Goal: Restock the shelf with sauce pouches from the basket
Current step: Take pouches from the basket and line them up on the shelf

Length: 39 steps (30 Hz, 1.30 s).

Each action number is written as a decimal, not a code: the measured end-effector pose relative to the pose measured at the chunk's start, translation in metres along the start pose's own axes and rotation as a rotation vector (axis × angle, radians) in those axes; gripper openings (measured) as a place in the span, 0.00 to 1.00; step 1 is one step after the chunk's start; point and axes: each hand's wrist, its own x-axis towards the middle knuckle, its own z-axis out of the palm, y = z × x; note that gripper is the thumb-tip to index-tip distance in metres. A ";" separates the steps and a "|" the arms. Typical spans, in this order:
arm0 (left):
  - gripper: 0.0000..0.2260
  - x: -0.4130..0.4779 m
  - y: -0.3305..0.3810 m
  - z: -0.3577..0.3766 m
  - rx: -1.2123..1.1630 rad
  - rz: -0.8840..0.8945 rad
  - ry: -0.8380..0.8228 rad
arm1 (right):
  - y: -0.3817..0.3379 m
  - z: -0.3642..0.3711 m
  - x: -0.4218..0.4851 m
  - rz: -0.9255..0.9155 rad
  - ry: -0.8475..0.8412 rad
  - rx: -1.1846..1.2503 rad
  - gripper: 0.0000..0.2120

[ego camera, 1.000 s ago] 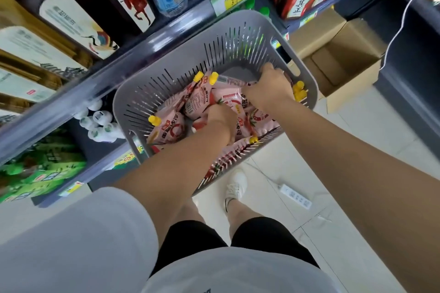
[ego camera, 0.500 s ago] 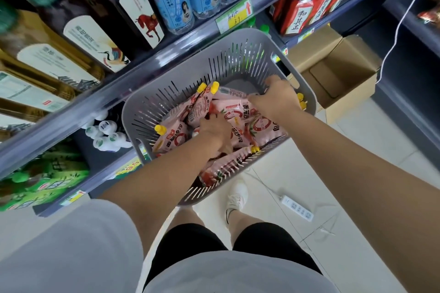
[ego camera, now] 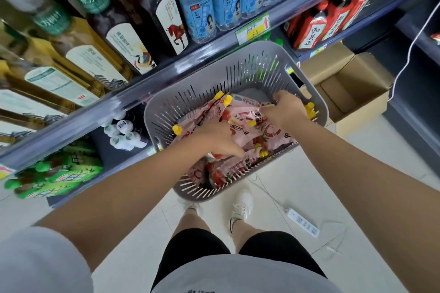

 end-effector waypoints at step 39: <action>0.44 -0.036 -0.047 -0.016 -0.620 -0.026 0.613 | -0.014 0.105 0.076 0.744 -0.003 1.082 0.22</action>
